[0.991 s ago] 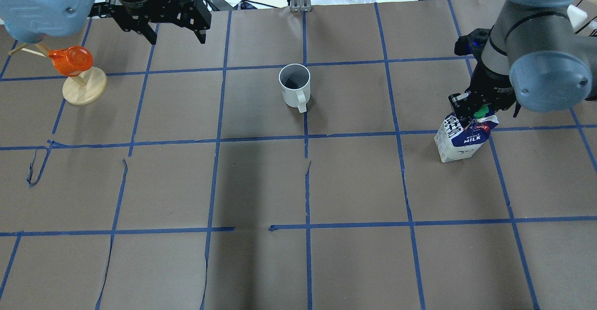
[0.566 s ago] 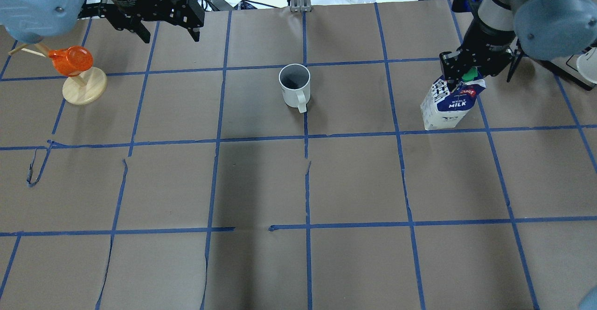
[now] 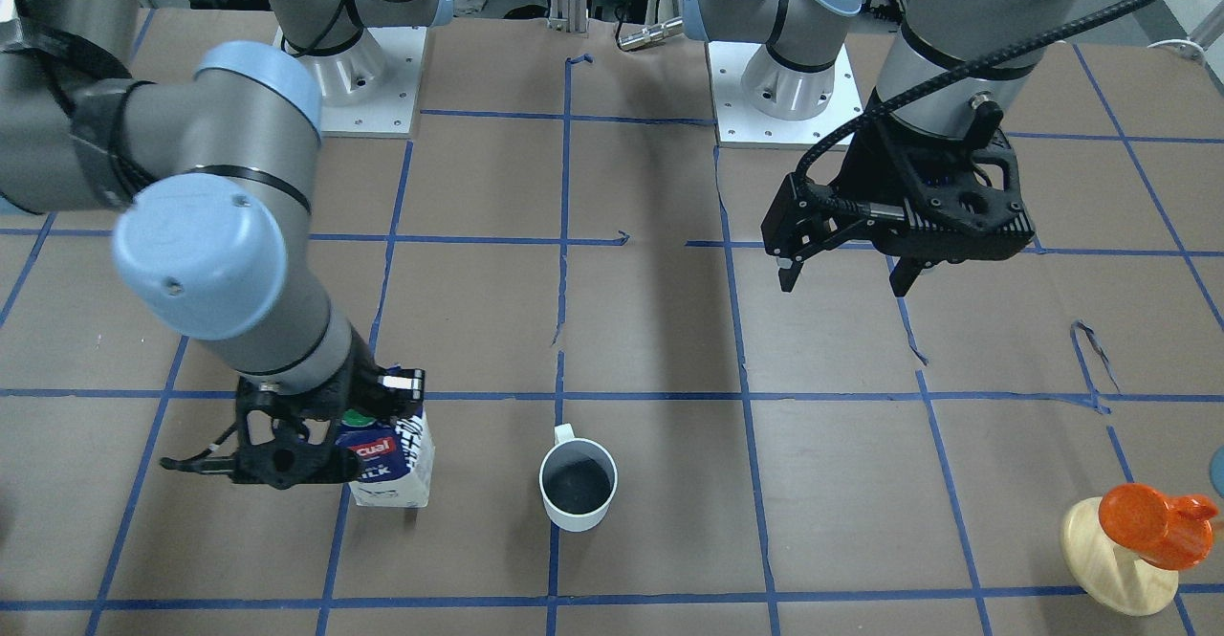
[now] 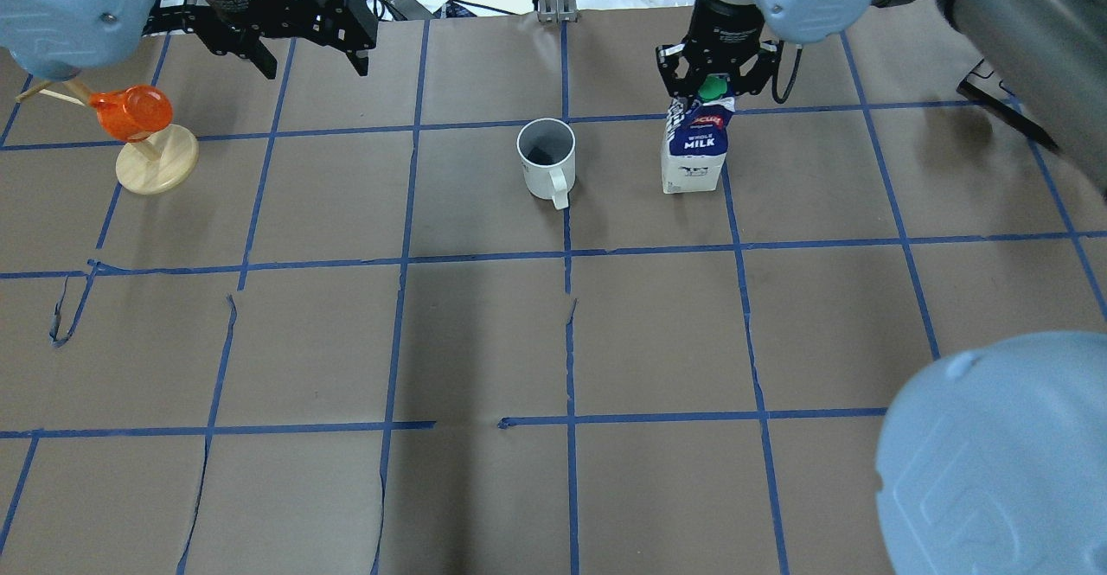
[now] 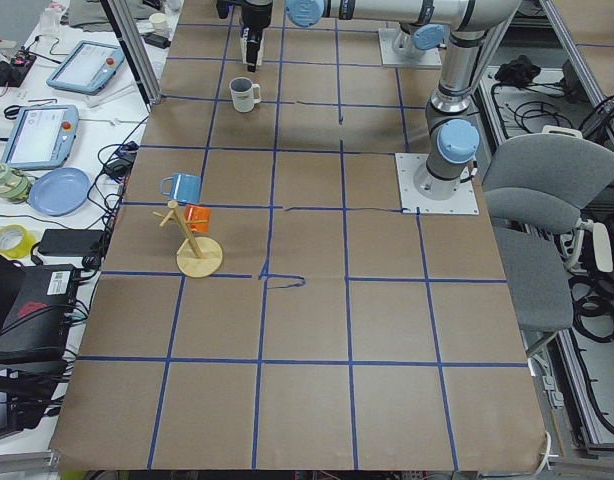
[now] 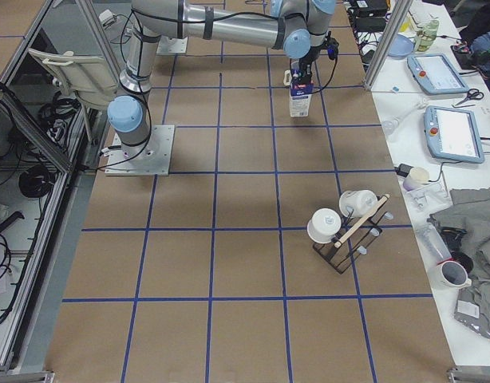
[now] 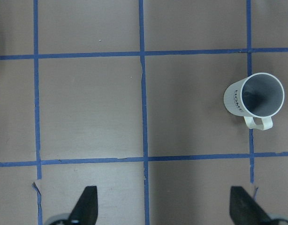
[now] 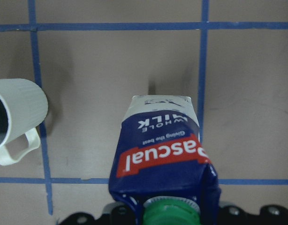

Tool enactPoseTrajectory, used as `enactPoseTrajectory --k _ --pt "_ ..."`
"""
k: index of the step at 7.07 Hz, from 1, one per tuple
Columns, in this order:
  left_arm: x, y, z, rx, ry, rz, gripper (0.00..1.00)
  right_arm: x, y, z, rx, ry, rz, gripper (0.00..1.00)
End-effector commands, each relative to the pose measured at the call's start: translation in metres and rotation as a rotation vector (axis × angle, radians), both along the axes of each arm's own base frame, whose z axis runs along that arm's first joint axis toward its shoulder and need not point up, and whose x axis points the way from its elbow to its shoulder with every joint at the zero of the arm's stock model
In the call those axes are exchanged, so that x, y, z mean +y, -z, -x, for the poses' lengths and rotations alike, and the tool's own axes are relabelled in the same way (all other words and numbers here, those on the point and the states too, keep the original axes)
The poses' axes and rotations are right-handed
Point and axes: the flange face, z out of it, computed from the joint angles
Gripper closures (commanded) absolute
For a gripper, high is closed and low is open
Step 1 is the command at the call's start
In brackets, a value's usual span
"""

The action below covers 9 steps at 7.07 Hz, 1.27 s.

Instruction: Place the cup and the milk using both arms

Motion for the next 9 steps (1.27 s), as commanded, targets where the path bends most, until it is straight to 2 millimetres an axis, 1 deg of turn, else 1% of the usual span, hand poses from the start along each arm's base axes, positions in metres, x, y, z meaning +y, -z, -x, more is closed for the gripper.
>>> enactPoseTrajectory --k 1,2,4,6,7,8,9 --pt "0.001 -0.002 -0.001 -0.002 -0.001 0.004 0.00 0.000 0.017 -0.049 -0.038 0.036 0.022 0.76" --pt "0.001 -0.002 -0.001 -0.002 -0.001 0.004 0.00 -0.004 0.024 -0.056 -0.043 0.045 0.037 0.75" --pt "0.001 -0.001 0.000 -0.003 0.000 0.002 0.00 -0.005 0.028 -0.064 -0.068 0.032 0.044 0.74" --pt "0.002 0.002 0.001 -0.003 0.002 -0.006 0.00 -0.005 0.030 -0.064 -0.069 0.032 0.041 0.71" --pt "0.004 0.000 0.000 -0.003 0.000 -0.003 0.00 -0.004 0.031 -0.064 -0.069 0.030 0.038 0.40" --pt "0.006 0.004 0.000 -0.003 0.000 -0.010 0.00 -0.004 0.031 -0.064 -0.069 0.033 0.038 0.02" --pt "0.007 0.004 -0.001 -0.003 -0.001 -0.010 0.00 -0.004 0.028 -0.064 -0.068 0.032 0.041 0.00"
